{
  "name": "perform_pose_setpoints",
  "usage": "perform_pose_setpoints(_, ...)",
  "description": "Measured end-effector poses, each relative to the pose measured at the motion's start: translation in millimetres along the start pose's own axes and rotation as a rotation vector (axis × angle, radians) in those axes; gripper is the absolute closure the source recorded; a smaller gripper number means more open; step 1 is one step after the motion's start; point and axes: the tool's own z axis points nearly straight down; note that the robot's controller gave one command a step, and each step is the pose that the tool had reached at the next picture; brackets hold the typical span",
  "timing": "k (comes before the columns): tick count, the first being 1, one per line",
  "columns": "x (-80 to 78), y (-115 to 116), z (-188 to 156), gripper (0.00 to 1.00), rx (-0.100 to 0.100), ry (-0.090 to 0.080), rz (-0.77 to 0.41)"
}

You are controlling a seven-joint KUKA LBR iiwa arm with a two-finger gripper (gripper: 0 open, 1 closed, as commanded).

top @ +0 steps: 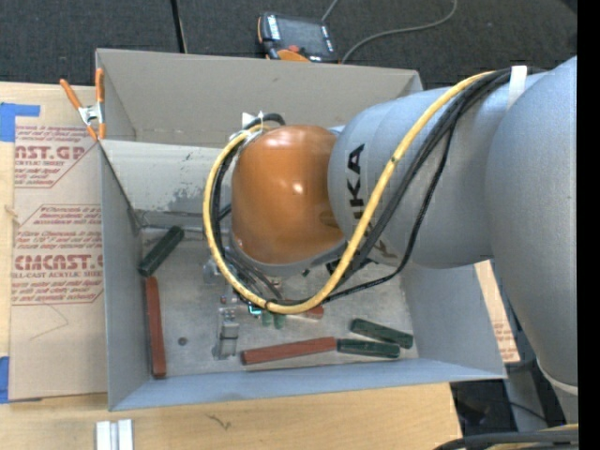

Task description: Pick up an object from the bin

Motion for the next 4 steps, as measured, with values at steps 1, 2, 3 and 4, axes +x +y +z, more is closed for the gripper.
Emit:
perform_pose_setpoints(1, -13.2, -56.9, 121.6, 0.0, 0.0, -0.004, -0.014)
perform_pose_setpoints(2, -32.2, -119.7, 43.3, 0.0, 0.0, -0.016, 0.07)
perform_pose_setpoints(3, -74.1, -164.2, 119.2, 0.0, 0.001, -0.007, -0.097)
perform_pose_setpoints(4, -74.8, -162.7, 117.7, 1.0, -0.002, -0.009, -0.098)
